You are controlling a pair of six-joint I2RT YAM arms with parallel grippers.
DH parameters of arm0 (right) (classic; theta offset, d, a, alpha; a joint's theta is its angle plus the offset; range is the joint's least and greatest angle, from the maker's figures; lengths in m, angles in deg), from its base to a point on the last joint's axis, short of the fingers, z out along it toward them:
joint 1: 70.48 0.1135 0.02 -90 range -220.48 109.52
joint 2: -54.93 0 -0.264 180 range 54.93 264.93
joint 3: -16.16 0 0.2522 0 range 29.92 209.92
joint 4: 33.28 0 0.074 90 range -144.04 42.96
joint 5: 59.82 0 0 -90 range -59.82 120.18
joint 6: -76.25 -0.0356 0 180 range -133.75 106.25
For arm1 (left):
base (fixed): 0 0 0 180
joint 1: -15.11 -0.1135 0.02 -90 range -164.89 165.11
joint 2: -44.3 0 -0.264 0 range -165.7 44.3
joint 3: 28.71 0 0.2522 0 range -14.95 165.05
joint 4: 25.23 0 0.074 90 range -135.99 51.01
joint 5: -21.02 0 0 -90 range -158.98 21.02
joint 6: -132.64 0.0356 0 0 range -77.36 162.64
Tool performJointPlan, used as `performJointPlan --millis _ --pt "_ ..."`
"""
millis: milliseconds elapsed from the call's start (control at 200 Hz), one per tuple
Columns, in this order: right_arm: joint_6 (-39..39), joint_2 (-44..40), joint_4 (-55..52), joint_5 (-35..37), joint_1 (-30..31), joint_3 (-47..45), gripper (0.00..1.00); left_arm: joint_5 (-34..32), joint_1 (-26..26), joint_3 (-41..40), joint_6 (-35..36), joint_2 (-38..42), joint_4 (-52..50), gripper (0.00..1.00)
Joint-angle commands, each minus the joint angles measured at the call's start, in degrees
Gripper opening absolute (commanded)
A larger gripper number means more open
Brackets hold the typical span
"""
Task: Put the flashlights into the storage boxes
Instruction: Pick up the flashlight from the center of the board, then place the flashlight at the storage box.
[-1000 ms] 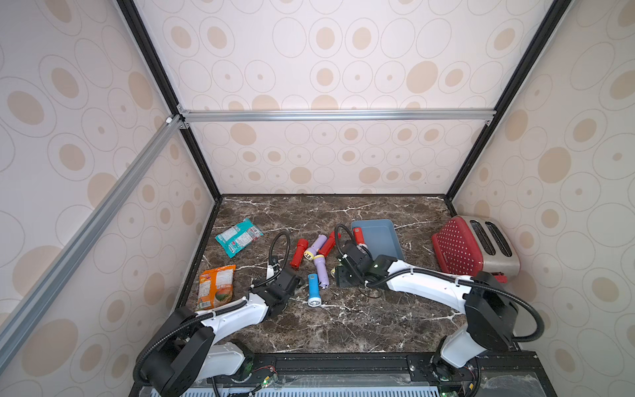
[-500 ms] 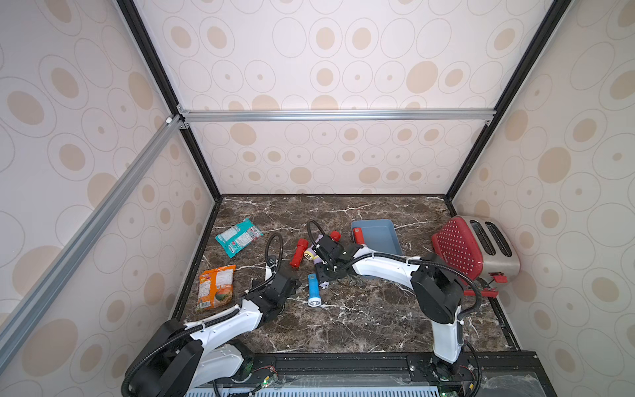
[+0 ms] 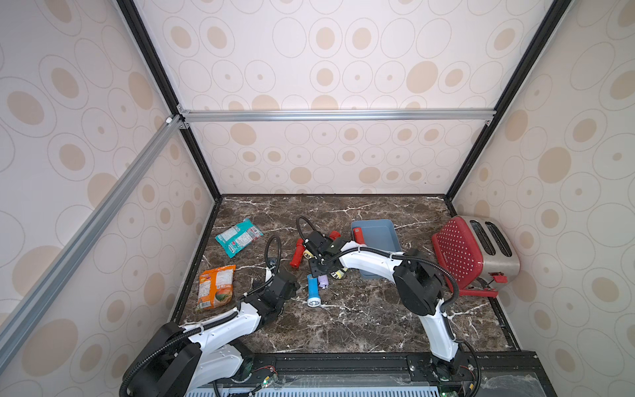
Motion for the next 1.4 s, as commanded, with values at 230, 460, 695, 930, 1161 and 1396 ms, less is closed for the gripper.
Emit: performJointPlan --millis 230,460,695,930,1161,1396 --pt "-0.1 4.1 -2.6 3.5 0.0 3.4 0.46 -1.6 0.1 1.1 -0.3 0.9 -0.6 0.99" --pt "1.3 1.6 -2.7 4.1 0.1 1.6 0.36 -1.1 0.1 1.6 0.2 0.1 -1.3 0.99" --pt "2.7 -6.2 -3.4 4.9 0.1 -1.4 0.33 -4.2 0.1 2.3 -2.6 -1.1 -3.5 0.99" --pt "3.9 -16.4 -0.1 6.0 -0.6 -7.0 0.33 -4.0 0.1 3.2 -2.1 -2.5 -3.7 0.99" --pt "6.9 -19.7 1.3 4.5 -5.9 -9.1 0.32 -4.7 0.1 3.4 -3.1 -2.6 -4.9 0.99" --pt "8.1 -26.0 7.0 3.0 -11.8 -16.2 0.31 -1.9 0.1 3.8 -1.7 -4.1 -3.6 0.98"
